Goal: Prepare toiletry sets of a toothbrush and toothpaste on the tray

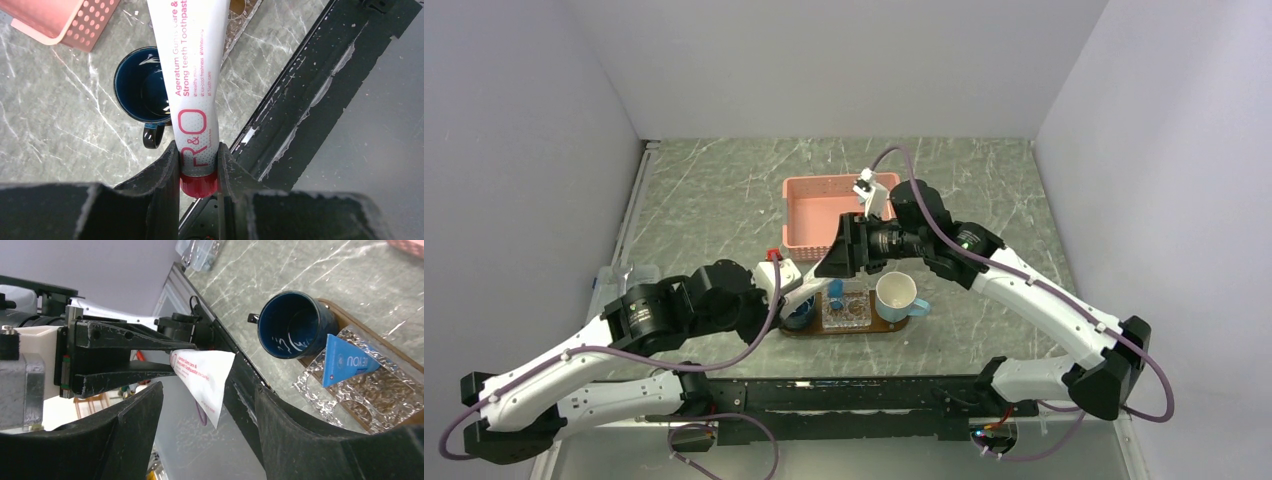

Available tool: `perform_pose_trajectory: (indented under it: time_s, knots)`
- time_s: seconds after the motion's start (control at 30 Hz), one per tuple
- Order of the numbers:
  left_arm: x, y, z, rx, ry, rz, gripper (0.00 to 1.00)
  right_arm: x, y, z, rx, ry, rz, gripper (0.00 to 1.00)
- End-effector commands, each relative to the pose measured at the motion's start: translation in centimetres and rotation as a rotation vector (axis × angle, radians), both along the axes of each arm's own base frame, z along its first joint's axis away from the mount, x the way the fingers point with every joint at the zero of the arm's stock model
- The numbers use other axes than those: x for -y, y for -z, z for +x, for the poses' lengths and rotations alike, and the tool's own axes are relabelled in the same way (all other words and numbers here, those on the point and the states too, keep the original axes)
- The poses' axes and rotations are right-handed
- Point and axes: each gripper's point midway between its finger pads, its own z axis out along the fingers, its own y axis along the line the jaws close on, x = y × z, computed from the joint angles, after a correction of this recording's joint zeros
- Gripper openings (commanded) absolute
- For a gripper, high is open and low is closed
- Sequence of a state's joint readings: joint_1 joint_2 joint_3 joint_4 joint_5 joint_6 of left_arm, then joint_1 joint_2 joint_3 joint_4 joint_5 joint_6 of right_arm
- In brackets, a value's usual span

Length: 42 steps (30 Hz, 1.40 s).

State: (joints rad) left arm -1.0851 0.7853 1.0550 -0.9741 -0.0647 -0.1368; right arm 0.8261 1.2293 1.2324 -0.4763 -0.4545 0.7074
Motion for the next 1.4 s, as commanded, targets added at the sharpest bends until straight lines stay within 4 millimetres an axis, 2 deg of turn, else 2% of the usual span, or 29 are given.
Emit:
perform_pose_trajectory:
  time_s: [0.0,0.27,0.73,0.97,1.0,1.13,1.17,1.27,1.37]
  knots:
    - [0.5,-2.7,1.1,0.103,-0.014,-0.060,0.00,-1.0,-1.2,-0.7,-0.011,-0.076,0.072,0.67]
    - [0.7,-2.6,0.6,0.108,0.009,-0.065,0.00,-2.1,-0.9,-1.1,-0.052,-0.127,0.114,0.50]
    - [1.0,-2.9,0.4,0.119,0.019,-0.088,0.00,-2.7,-0.4,-1.6,-0.101,-0.162,0.142,0.33]
    - [1.3,-3.2,0.3,0.124,0.028,-0.111,0.00,-2.8,-0.4,-1.7,-0.104,-0.171,0.150,0.08]
    - [1.3,-3.2,0.3,0.124,0.028,-0.113,0.00,-2.8,-0.4,-1.7,-0.102,-0.173,0.149,0.01]
    - [1.5,-2.9,0.3,0.117,0.027,-0.110,0.00,-2.7,-0.5,-1.7,-0.091,-0.169,0.147,0.00]
    - [1.5,-2.9,0.3,0.116,0.027,-0.113,0.03,-2.6,-0.6,-1.7,-0.084,-0.165,0.147,0.00]
    - [1.9,-2.8,0.2,0.115,0.038,-0.128,0.25,-2.3,-0.9,-1.6,-0.064,-0.156,0.147,0.00]
    - [2.3,-2.8,0.0,0.114,0.057,-0.149,0.40,-2.0,-1.3,-1.5,-0.039,-0.141,0.142,0.00]
